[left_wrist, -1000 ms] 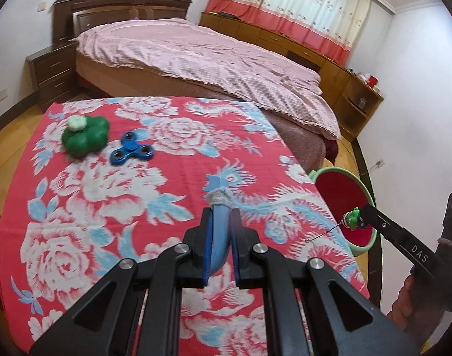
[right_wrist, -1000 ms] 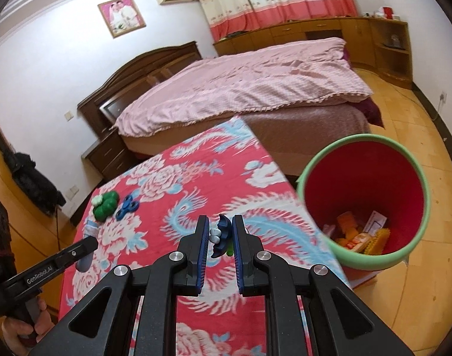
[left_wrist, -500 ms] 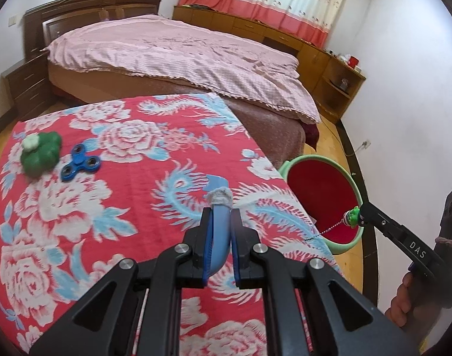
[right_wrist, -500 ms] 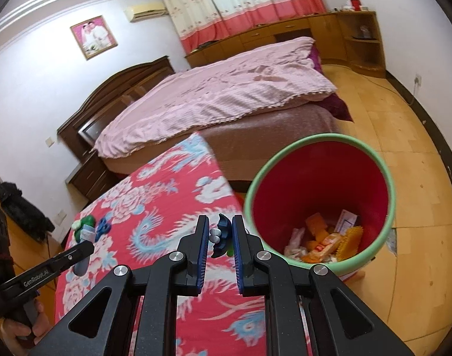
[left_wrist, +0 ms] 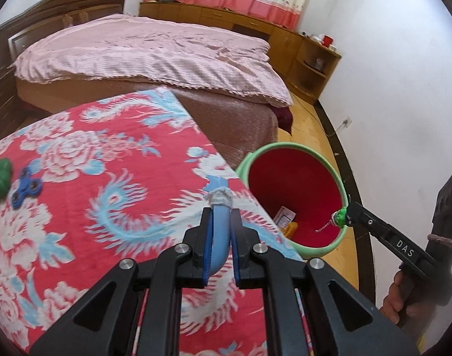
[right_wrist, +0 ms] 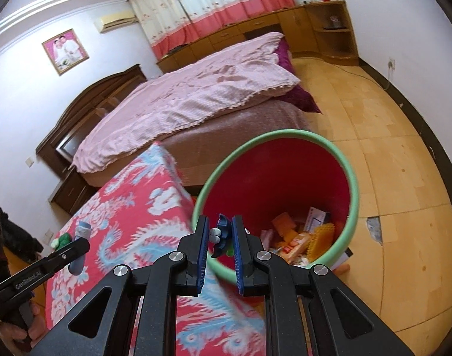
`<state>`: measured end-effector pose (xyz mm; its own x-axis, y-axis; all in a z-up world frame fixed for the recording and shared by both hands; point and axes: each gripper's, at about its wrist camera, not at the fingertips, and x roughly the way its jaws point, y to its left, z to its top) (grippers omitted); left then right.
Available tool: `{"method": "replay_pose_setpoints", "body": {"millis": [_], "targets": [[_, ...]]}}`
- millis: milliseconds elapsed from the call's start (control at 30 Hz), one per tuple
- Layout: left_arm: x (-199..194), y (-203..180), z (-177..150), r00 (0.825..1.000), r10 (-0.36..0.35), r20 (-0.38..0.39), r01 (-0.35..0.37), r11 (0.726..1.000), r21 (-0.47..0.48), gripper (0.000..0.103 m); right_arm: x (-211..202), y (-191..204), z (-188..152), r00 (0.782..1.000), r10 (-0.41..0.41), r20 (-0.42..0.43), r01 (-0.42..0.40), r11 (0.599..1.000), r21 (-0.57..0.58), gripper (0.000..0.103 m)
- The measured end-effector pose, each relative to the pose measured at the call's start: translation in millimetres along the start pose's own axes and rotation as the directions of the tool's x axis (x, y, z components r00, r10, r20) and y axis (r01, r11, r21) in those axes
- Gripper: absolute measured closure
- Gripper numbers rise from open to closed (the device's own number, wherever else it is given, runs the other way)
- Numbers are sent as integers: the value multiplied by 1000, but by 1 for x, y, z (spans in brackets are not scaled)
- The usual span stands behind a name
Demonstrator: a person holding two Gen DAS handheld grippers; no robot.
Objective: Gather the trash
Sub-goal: 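Carry the blue tube and green figure over the red bin with both tools, then open the left tool to drop the tube while the right tool drops the figure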
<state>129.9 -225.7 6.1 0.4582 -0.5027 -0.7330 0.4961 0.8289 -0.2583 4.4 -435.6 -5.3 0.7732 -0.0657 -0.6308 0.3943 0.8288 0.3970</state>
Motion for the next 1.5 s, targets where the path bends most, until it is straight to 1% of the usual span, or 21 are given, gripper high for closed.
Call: {"method": "replay_pose_setpoints", "body": {"millis": [200, 367, 567, 833, 867, 967, 1000, 1167, 1233, 1300, 1333, 1400, 1500], "targets": [[28, -25, 5, 999, -29, -40, 30, 998, 49, 93, 10, -16, 4, 999, -33, -1, 33, 999, 15, 87], [51, -43, 10, 996, -53, -71, 59, 995, 79, 93, 18, -28, 5, 999, -41, -12, 41, 998, 40, 85], [74, -61, 13, 991, -78, -105, 90, 989, 116, 93, 22, -42, 7, 999, -48, -10, 49, 996, 75, 85], [92, -79, 16, 987, -109, -118, 126, 980, 153, 93, 24, -53, 7, 998, -58, -10, 58, 993, 103, 83], [93, -81, 16, 986, -111, -121, 129, 980, 154, 91, 24, -54, 8, 998, -59, -10, 60, 993, 105, 83], [94, -83, 16, 986, -113, -122, 131, 980, 152, 76, 23, -54, 7, 998, -60, -10, 60, 992, 108, 80], [93, -83, 16, 987, -109, -117, 126, 980, 151, 74, 22, -54, 7, 998, -60, -10, 61, 992, 107, 80], [86, -78, 17, 990, -97, -106, 110, 986, 128, 73, 19, -49, 6, 998, -62, -4, 62, 994, 95, 79], [82, -74, 16, 991, -87, -100, 99, 988, 119, 70, 17, -45, 5, 998, -61, -4, 61, 994, 86, 76], [75, -68, 15, 994, -70, -88, 79, 991, 104, 64, 14, -41, 4, 998, -60, -4, 60, 995, 77, 72], [71, -65, 14, 995, -63, -82, 71, 993, 97, 63, 12, -38, 3, 998, -59, -4, 59, 996, 71, 70], [65, -59, 13, 996, -53, -75, 60, 995, 84, 63, 9, -32, 2, 999, -54, -1, 54, 997, 64, 59], [54, -48, 9, 997, -40, -64, 44, 997, 59, 63, 4, -20, -1, 999, -49, -2, 49, 998, 46, 53]]}}
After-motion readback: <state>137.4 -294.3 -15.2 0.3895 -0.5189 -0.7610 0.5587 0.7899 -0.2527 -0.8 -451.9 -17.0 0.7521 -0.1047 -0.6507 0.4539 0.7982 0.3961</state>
